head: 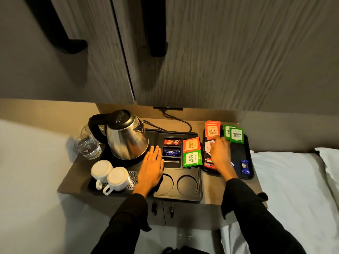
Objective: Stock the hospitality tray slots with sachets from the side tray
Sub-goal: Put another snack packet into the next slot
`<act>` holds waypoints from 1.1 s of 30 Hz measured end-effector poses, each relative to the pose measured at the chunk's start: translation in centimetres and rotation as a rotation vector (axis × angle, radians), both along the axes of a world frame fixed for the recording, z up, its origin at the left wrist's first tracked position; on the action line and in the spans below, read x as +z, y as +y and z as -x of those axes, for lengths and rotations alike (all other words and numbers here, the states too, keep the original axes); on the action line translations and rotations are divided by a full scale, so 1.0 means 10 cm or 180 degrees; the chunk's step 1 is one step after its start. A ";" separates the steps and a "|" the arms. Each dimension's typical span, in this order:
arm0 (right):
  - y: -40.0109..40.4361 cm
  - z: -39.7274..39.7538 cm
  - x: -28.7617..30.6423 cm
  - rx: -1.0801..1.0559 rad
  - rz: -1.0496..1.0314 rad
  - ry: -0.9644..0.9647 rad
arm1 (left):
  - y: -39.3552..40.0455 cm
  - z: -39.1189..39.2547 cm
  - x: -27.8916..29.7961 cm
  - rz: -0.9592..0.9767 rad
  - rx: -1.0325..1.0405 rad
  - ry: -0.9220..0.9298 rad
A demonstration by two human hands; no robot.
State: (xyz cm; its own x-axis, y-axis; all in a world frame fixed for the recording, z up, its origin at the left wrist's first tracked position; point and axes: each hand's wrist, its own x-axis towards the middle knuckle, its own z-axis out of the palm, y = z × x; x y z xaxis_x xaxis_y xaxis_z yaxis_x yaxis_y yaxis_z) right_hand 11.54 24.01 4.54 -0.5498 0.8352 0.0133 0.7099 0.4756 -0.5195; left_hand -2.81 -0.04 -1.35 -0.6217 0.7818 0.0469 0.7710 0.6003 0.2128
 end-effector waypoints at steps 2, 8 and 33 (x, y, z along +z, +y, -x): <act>0.16 -0.04 -0.01 -0.0175 0.0073 -0.0580 | 0.00 -0.01 0.00 0.0007 -0.0007 0.0017; 0.29 0.03 -0.05 -0.0211 0.0678 -0.0493 | -0.01 -0.01 0.01 0.0080 0.0009 0.0017; 0.33 0.01 0.37 -0.0383 0.2963 0.1671 | 0.00 -0.02 0.06 0.0099 0.0018 -0.0147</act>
